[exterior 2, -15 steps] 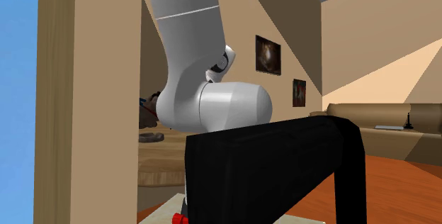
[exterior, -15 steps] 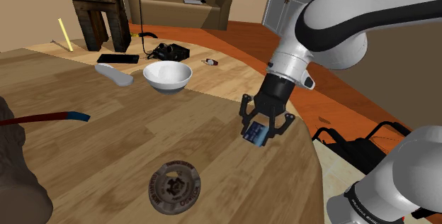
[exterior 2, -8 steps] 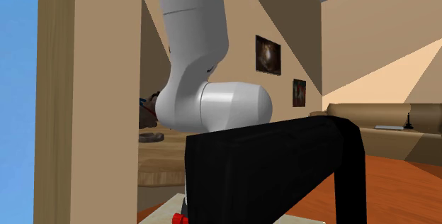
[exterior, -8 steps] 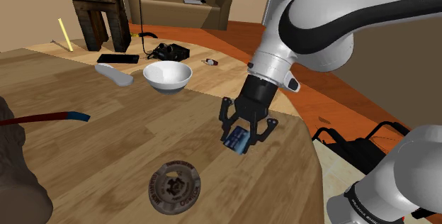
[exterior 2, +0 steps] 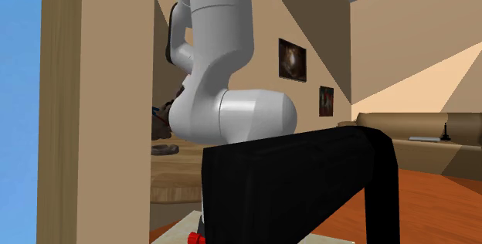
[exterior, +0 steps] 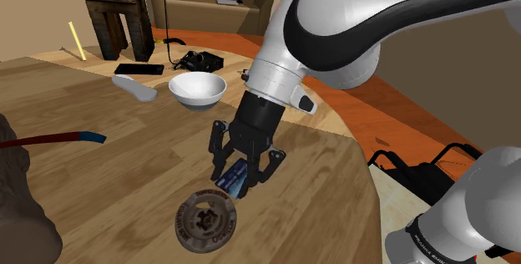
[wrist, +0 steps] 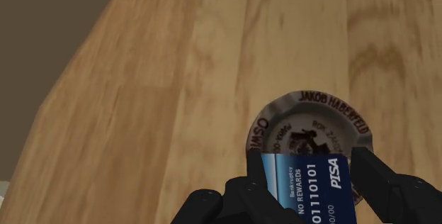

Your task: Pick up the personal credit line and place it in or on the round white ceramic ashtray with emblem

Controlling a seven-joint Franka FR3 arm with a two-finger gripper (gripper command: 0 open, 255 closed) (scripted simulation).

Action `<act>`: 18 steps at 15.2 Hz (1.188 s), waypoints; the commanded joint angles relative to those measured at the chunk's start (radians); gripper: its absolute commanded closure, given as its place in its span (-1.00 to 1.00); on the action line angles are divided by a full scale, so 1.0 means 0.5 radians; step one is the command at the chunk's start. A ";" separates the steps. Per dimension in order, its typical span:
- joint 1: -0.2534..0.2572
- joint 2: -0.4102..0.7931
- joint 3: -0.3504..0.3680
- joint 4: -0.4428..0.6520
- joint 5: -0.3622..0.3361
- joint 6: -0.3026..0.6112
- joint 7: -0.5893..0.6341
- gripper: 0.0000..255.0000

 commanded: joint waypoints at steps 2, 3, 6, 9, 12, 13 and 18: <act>0.020 0.198 0.118 0.174 -0.101 0.124 0.172 1.00; 0.030 0.271 0.153 0.237 -0.151 0.163 0.235 1.00; 0.050 0.373 0.189 0.271 -0.202 0.251 0.277 1.00; 0.058 0.422 0.199 0.234 -0.197 0.328 0.243 1.00; 0.067 0.476 0.208 0.200 -0.193 0.407 0.210 1.00; 0.070 0.495 0.210 0.190 -0.192 0.433 0.199 1.00; 0.087 0.598 0.221 0.144 -0.190 0.566 0.145 1.00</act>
